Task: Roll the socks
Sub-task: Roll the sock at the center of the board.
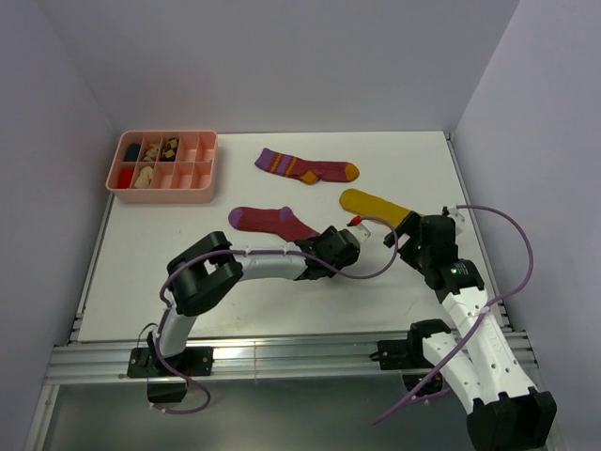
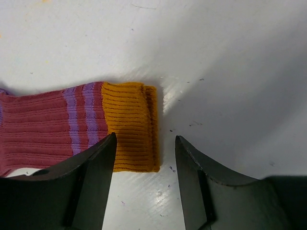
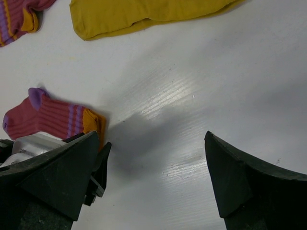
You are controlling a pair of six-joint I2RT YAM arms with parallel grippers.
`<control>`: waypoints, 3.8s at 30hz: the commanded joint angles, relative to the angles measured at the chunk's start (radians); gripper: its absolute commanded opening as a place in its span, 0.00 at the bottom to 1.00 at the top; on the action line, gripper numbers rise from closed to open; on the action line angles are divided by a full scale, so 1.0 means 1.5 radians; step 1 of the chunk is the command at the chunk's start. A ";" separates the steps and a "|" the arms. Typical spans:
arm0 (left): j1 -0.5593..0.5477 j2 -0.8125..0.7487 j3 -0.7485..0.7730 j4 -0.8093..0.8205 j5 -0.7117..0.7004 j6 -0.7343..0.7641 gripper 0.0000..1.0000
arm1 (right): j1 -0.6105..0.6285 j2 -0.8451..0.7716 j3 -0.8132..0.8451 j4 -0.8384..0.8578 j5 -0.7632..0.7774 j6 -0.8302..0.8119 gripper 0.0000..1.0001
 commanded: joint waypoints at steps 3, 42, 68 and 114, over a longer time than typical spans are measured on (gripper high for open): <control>-0.001 0.025 0.026 -0.034 -0.042 0.013 0.57 | -0.009 -0.004 -0.004 0.032 -0.017 -0.004 0.98; 0.346 -0.030 -0.101 0.151 0.771 -0.445 0.01 | 0.143 0.235 -0.097 0.486 -0.195 0.057 0.65; 0.409 -0.017 -0.169 0.222 0.788 -0.516 0.01 | 0.237 0.654 -0.098 0.856 -0.224 0.192 0.38; 0.354 -0.192 -0.180 0.107 0.481 -0.286 0.63 | 0.245 0.704 0.177 0.365 -0.105 0.133 0.00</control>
